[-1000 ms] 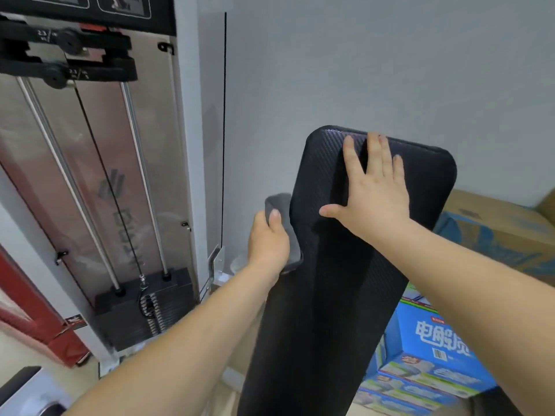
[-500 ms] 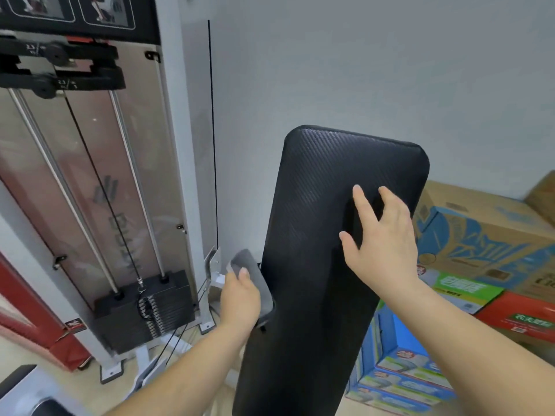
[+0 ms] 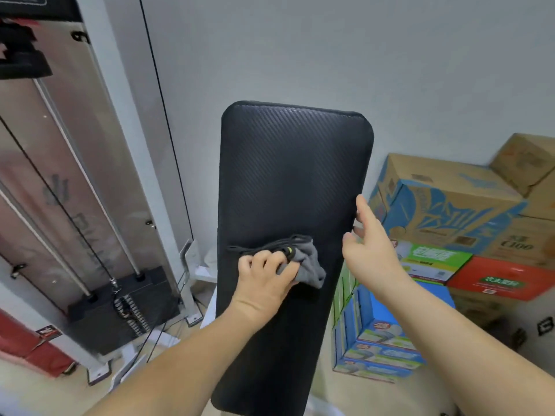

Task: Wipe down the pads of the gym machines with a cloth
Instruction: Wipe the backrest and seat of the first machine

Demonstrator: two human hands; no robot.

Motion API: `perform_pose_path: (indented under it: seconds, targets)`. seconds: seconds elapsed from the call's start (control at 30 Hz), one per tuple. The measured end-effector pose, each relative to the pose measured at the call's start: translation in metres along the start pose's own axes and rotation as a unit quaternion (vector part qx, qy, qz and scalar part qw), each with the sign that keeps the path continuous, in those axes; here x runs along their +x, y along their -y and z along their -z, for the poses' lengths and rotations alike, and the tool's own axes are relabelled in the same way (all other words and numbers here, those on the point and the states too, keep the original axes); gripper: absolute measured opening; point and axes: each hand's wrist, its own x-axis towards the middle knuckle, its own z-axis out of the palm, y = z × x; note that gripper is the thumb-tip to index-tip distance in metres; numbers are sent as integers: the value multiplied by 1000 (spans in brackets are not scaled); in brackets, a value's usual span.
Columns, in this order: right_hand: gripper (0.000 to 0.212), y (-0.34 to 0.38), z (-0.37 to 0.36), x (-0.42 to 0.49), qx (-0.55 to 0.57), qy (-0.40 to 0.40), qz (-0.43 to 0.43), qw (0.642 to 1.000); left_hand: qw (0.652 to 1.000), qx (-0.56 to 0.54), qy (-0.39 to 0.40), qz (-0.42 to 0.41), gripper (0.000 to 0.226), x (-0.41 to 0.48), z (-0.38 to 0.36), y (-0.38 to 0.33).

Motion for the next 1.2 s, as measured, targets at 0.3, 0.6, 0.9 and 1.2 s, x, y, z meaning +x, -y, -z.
perform_pose_path:
  seconds: [0.3, 0.6, 0.9, 1.2]
  targets:
    - [52, -21, 6, -17, 69, 15, -55, 996, 996, -4, -80, 39, 25, 118, 61, 26]
    - [55, -43, 6, -45, 162, 55, -210, 963, 941, -213, 144, 221, 24, 47, 58, -55]
    - [29, -17, 38, -32, 367, -21, -153, 917, 846, -468, 213, 139, 33, 134, 133, -66]
    - [20, 27, 68, 67, 225, -125, 28, 966, 979, 67, 184, 64, 107, 177, 104, -16]
